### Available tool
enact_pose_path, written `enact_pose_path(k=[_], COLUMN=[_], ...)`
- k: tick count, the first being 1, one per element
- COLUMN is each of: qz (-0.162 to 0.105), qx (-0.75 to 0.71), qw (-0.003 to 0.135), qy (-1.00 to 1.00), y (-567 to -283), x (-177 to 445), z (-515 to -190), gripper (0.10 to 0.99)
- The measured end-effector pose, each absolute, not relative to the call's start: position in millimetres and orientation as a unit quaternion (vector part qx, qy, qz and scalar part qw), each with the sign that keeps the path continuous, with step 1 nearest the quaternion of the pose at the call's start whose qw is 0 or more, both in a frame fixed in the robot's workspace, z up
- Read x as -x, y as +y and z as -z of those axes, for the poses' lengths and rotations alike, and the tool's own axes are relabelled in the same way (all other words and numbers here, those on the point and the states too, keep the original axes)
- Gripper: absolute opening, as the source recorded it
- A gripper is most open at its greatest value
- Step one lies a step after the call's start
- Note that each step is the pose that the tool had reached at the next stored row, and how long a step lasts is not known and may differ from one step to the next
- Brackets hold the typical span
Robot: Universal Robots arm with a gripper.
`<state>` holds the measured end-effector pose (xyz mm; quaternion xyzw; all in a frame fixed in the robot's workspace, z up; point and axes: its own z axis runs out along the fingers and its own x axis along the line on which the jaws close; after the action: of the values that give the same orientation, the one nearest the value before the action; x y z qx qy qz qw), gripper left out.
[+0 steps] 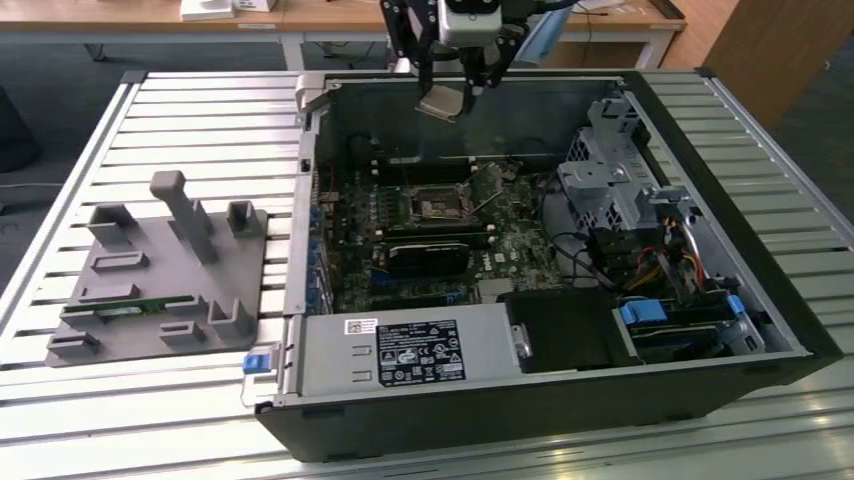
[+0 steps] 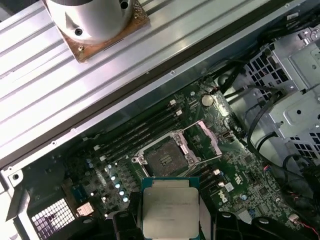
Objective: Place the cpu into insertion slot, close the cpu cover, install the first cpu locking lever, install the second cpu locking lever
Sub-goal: 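Place the cpu into insertion slot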
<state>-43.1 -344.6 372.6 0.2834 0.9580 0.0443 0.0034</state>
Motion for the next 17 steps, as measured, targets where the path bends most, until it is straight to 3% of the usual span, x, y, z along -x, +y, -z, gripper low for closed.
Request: enact_pose_path(k=[17], qz=[-0.042], qx=[-0.383], qw=[0.009], qy=[0.923], y=[-344.6], x=[43.7], z=[-371.0], gripper=[0.541])
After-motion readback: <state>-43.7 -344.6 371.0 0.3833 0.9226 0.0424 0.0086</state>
